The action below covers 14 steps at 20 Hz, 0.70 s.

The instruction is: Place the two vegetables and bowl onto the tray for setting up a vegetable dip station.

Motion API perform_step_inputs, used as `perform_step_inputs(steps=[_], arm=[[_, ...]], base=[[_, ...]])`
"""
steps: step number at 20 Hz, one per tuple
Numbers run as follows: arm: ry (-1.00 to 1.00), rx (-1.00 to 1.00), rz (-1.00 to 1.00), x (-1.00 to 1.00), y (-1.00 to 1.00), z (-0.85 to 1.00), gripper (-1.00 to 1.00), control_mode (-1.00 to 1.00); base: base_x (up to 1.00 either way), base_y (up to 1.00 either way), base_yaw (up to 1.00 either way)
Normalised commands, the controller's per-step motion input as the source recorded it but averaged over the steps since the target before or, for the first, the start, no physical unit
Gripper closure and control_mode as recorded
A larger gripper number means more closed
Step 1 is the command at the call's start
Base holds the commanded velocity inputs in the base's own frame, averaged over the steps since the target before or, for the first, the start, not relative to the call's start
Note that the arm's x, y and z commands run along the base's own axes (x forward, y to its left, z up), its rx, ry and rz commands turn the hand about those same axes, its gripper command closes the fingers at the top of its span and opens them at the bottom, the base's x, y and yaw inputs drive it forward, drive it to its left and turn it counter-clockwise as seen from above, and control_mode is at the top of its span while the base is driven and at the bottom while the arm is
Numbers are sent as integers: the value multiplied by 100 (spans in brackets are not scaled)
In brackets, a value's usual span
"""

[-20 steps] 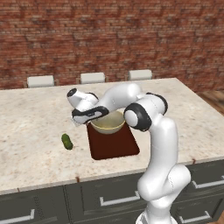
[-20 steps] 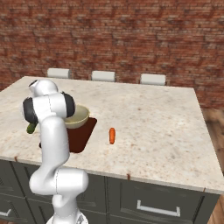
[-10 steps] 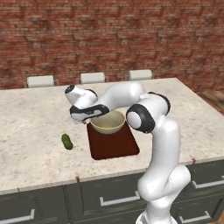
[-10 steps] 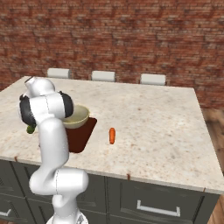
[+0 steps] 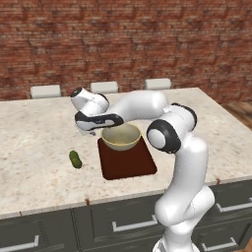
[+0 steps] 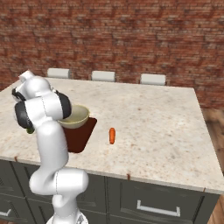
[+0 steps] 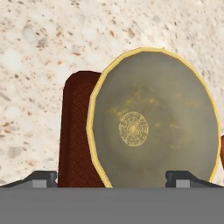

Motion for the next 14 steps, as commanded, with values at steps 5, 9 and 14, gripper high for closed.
perform_step_inputs(steps=[5,9,14], arm=[[0,10,-1,-41,10,33,-100,-100],[0,12,0,-44,11,28,-100,-100],[0,14,0,-52,11,16,-100,-100]], base=[[0,0,0],[0,0,0],[0,0,0]])
